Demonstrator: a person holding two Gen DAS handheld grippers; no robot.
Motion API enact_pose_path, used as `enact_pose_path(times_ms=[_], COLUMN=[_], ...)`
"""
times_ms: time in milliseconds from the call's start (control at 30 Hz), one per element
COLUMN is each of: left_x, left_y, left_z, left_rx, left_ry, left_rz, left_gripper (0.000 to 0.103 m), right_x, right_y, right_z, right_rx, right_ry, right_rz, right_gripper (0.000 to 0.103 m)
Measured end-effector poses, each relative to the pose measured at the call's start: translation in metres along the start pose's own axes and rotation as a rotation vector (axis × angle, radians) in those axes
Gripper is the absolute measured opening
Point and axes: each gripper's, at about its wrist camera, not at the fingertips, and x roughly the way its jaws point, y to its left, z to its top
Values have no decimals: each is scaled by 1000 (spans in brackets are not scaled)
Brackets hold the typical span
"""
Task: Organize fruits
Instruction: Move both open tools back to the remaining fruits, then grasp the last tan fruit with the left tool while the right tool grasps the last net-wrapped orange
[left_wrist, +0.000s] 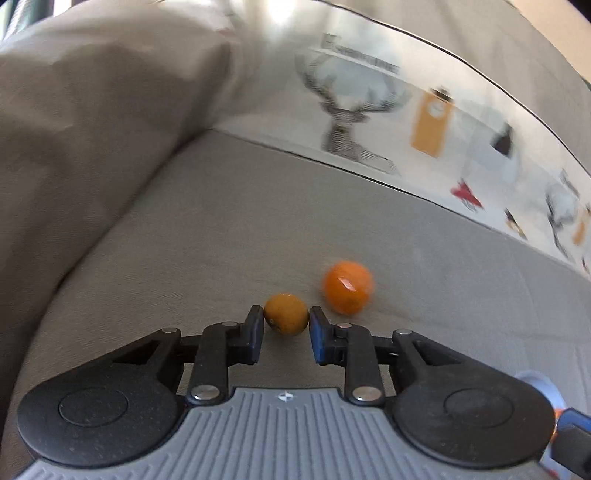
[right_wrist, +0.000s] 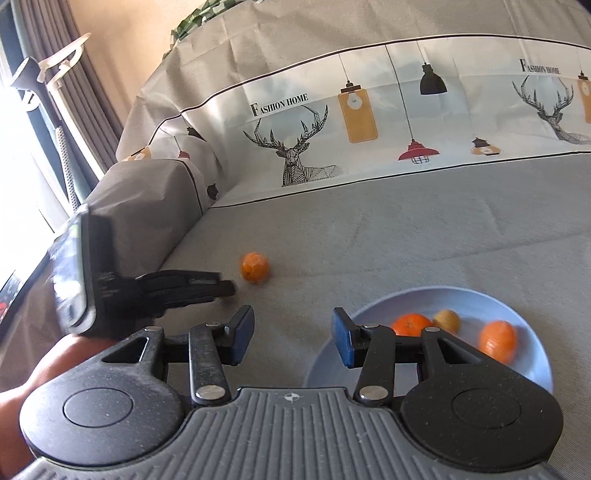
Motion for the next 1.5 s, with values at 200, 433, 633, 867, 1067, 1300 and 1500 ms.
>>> enact_pose_path(times_ms=[200, 433, 633, 867, 1067, 1300, 1500], left_x=[0, -1, 1, 1, -1, -14, -42], left_y=[16, 27, 32, 32, 31, 32, 18], left_z=[2, 5, 8, 9, 9, 8, 0], left_rx=[-101, -173, -202, -201, -199, -183, -106], left_ry=[20, 16, 20, 24, 25, 19, -11], left_rz=[31, 34, 42, 49, 65, 45, -5], left_gripper=[29, 29, 29, 29, 29, 29, 29], right_x=[49, 117, 165, 192, 193, 145, 68], right_y=[20, 40, 49, 50, 55, 55, 38], right_z=[22, 38, 40, 42, 40, 52, 59], right_rx=[-27, -83, -110, -113, -152, -180, -144], right_ry=[1, 27, 86, 129, 127, 50, -16], right_rz=[14, 21, 37, 45, 41, 40, 14], right_gripper=[48, 48, 51, 50, 39, 39, 39])
